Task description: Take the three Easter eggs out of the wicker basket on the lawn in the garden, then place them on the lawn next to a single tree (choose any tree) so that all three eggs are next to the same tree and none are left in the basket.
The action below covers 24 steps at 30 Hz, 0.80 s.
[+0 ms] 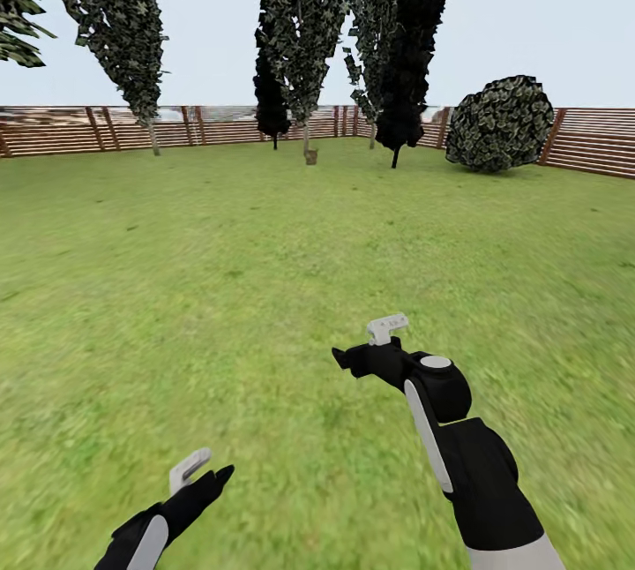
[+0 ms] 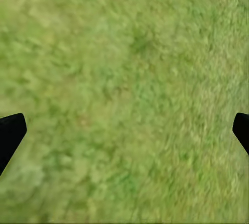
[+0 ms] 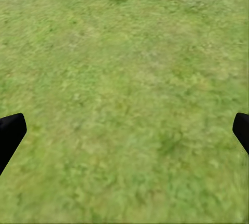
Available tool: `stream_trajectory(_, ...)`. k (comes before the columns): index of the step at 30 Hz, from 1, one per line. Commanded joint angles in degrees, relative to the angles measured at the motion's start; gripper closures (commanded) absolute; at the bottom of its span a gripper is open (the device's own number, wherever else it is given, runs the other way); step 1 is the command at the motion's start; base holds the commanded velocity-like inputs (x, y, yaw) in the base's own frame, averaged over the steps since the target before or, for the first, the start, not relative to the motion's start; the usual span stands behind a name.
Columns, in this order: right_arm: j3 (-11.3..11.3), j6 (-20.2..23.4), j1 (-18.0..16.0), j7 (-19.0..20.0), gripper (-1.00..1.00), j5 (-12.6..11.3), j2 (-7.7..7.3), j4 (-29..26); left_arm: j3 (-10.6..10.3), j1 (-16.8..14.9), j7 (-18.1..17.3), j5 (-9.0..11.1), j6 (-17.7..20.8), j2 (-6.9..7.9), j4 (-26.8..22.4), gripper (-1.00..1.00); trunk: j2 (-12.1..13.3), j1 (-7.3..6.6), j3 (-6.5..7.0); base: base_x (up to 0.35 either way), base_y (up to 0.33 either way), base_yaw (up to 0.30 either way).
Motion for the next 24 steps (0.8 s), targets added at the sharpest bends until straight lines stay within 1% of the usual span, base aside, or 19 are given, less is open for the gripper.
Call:
stream_trajectory(1, -0.01, 0.27, -0.06, 0.27, -1.00, 0.31, 0.02, -0.05, 0.17, -0.04, -0.14, 0.36, 0.43, -0.02, -0.06, -1.00, -0.12, 0.07, -0.13, 0.334, -0.075, 0.000)
stream_trajectory(12, 0.00, 0.29, -0.06, 0.27, -1.00, 0.31, 0.02, -0.06, 0.16, -0.04, -0.07, 0.36, 0.43, -0.02, -0.04, -1.00, -0.12, 0.07, -0.13, 0.334, -0.071, 0.000)
stream_trajectory(24, 0.05, 0.29, -0.06, 0.27, -1.00, 0.31, 0.02, -0.05, 0.16, -0.04, -0.06, 0.36, 0.43, -0.02, 0.00, -1.00, -0.12, 0.07, -0.13, 0.334, -0.010, 0.000)
